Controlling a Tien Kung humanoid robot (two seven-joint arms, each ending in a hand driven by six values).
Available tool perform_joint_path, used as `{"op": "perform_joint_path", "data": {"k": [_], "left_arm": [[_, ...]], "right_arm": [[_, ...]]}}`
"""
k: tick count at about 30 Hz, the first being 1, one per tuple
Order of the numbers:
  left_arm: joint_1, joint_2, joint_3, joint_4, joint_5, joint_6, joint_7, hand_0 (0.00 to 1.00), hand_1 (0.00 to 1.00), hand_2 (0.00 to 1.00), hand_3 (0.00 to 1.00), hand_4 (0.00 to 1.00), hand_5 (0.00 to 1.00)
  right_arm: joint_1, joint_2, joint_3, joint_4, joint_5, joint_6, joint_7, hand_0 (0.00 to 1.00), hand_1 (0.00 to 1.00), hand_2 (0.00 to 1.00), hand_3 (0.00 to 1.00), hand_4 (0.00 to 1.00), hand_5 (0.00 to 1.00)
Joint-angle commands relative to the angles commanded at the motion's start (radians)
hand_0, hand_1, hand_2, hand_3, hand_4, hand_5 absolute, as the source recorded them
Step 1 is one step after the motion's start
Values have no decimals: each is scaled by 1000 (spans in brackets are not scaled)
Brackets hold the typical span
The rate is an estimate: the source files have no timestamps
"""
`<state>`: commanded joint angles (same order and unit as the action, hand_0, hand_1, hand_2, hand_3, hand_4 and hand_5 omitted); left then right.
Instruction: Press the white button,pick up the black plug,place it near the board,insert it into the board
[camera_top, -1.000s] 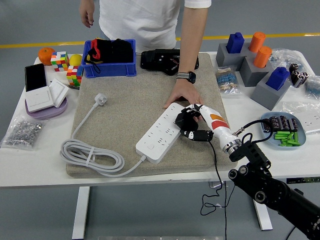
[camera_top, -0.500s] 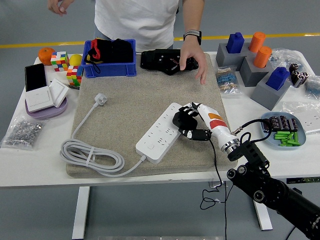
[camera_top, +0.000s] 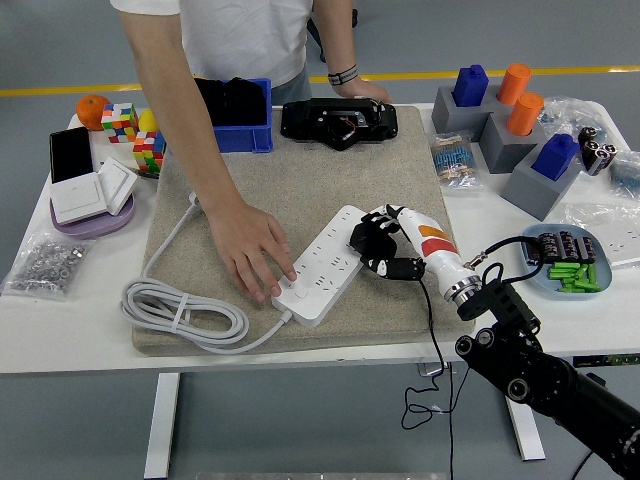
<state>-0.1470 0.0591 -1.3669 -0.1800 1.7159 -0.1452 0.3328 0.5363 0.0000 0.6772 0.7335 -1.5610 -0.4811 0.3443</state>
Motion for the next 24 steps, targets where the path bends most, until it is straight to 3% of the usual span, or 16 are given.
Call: {"op": "perform_joint_path", "data": {"k": [24], "left_arm": [[1, 0, 0, 0, 3, 0, 1, 693, 666, 642, 647, 560, 171]], "right_arm": [[6, 0, -8, 4, -10, -1, -31, 570, 496, 520, 589, 786, 2]]}}
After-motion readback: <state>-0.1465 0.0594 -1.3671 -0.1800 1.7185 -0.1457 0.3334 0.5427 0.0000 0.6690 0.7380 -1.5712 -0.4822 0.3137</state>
